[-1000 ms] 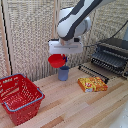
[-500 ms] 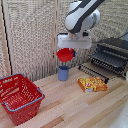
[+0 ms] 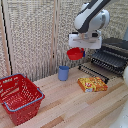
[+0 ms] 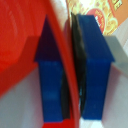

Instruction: Extend the gripper towards the oven tray handle. Grasp the handle and carefully pull the tray out of the oven. Move the gripper above the red bowl. Grab the red bowl gently. Lift the bowl and place it onto the oven tray.

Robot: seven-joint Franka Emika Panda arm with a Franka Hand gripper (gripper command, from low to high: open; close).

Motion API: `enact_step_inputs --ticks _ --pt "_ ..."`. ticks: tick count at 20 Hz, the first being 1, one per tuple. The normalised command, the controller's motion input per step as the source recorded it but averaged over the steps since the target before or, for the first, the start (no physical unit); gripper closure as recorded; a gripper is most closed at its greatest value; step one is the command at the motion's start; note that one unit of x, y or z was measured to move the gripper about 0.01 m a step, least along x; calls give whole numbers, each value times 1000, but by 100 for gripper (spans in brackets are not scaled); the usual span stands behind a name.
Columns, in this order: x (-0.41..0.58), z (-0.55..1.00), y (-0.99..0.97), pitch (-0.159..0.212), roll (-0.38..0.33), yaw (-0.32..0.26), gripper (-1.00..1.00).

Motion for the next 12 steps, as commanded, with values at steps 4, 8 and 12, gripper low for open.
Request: enact_step_inputs --ticks 4,8,12 --pt "0 24 -582 8 0 -227 100" --pt "0 11 -593 3 0 -222 100" --pt "67 99 -575 -3 2 -213 100"
